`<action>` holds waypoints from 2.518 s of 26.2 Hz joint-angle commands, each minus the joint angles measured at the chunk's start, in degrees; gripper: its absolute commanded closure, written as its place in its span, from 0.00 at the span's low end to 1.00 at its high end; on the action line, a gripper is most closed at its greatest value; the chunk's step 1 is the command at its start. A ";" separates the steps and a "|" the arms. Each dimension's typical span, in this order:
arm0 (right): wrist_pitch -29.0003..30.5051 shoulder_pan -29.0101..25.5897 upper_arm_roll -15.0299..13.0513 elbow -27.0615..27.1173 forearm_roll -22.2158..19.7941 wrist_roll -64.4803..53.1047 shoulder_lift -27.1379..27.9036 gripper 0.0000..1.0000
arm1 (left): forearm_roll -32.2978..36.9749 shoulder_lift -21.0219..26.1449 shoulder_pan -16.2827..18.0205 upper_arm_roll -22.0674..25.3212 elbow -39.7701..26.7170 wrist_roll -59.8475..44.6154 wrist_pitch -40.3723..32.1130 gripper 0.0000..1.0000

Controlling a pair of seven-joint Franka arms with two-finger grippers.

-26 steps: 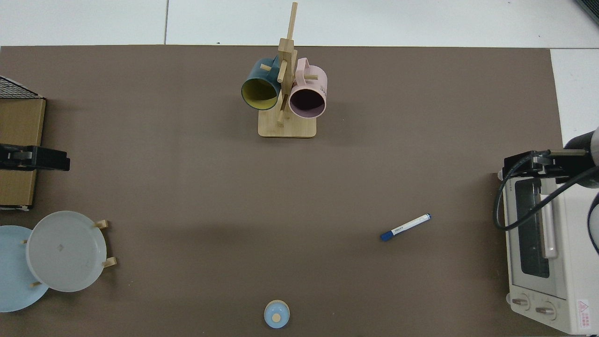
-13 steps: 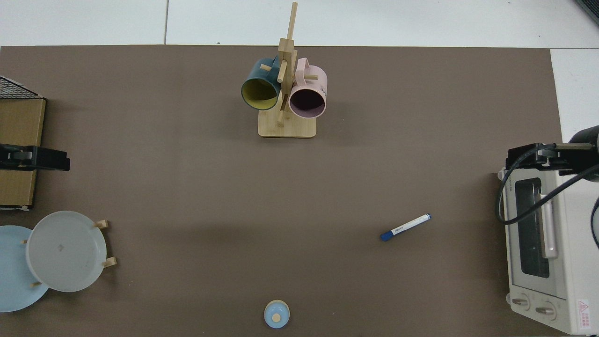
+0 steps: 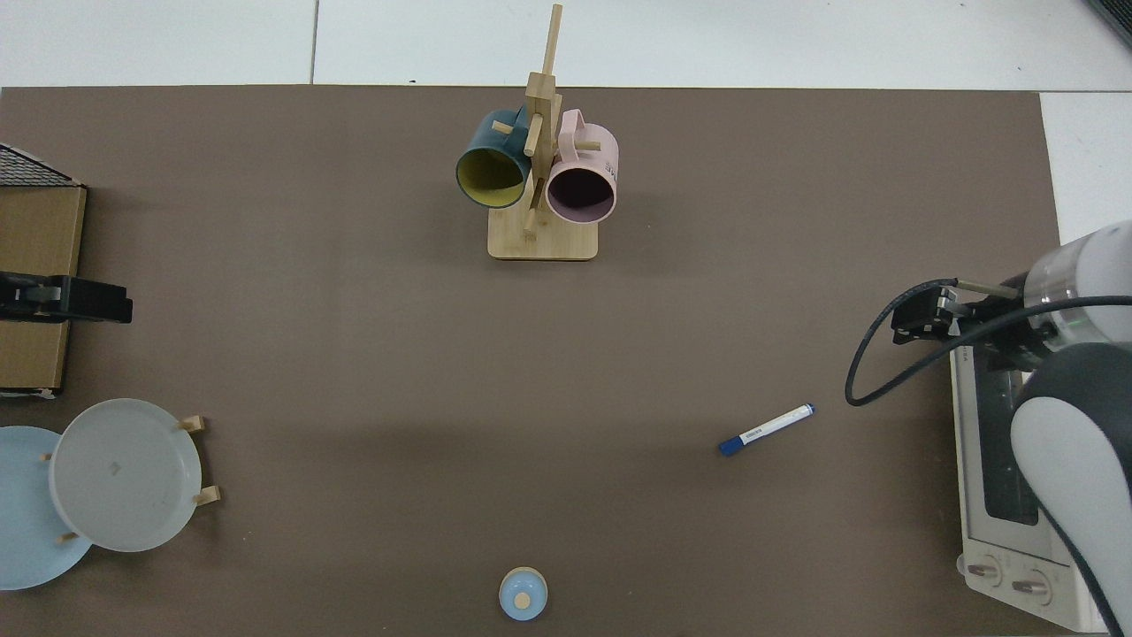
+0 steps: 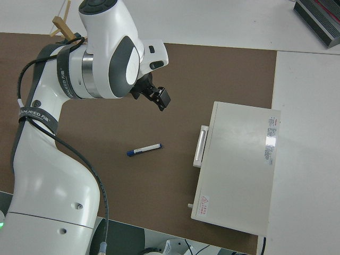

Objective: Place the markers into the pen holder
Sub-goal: 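Reach the right gripper down toward the white marker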

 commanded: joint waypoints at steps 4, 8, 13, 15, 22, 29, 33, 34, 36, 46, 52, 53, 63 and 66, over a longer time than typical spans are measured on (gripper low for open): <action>6.67 2.46 0.08 -11.20 0.68 27.88 -1.63 0.00 | -0.34 -0.53 0.29 -0.19 -0.43 0.72 0.14 0.00; 10.97 3.60 0.08 -16.13 3.14 34.14 -0.84 0.00 | -0.34 -0.53 0.29 -0.19 -0.43 0.72 0.14 0.00; 17.56 3.34 0.08 -20.88 5.16 36.35 0.57 0.00 | -0.34 -0.53 0.29 -0.19 -0.43 0.72 0.14 0.00; 19.94 3.34 0.08 -23.42 5.78 36.70 0.66 0.00 | -0.25 -0.53 0.29 -0.19 -0.43 0.72 0.14 0.00; 28.20 3.43 0.08 -29.23 8.15 36.61 2.68 0.00 | -0.34 -0.53 0.29 -0.19 -0.43 0.72 0.14 0.00; 35.06 3.52 0.08 -34.06 10.18 35.82 3.74 0.00 | -0.25 -0.53 0.29 -0.19 -0.43 0.72 0.14 0.00; 36.82 3.52 0.08 -36.18 10.18 35.56 3.56 0.00 | -0.34 -0.53 0.29 -0.19 -0.43 0.72 0.14 0.00; 37.00 3.52 0.08 -36.70 10.18 35.56 3.39 0.00 | -0.34 -0.53 0.29 -0.19 -0.43 0.72 0.14 0.00; 37.96 3.43 0.08 -37.67 10.18 35.29 3.21 0.00 | -0.34 -0.53 0.29 -0.19 -0.43 0.72 0.14 0.00; 40.87 2.64 0.08 -39.78 10.18 31.43 3.56 0.19 | -0.60 -0.88 0.38 0.08 -0.52 1.94 -1.62 0.00; 40.60 1.76 0.08 -39.34 10.18 27.82 3.82 0.83 | -0.78 -1.85 -0.85 -2.38 -1.75 10.12 -1.97 0.00; 40.43 1.76 0.08 -39.34 10.18 27.47 3.83 0.94 | -0.78 -1.94 -1.03 -2.73 -2.01 10.47 -2.15 0.00; 36.31 3.95 0.26 -36.54 15.25 26.77 3.30 1.00 | -0.78 -3.26 -5.43 -3.09 -4.12 10.39 -1.71 0.00; 34.19 6.50 0.17 -34.69 19.48 26.86 3.04 1.00 | -0.78 -3.26 -5.86 -3.09 -4.04 10.47 -1.18 0.00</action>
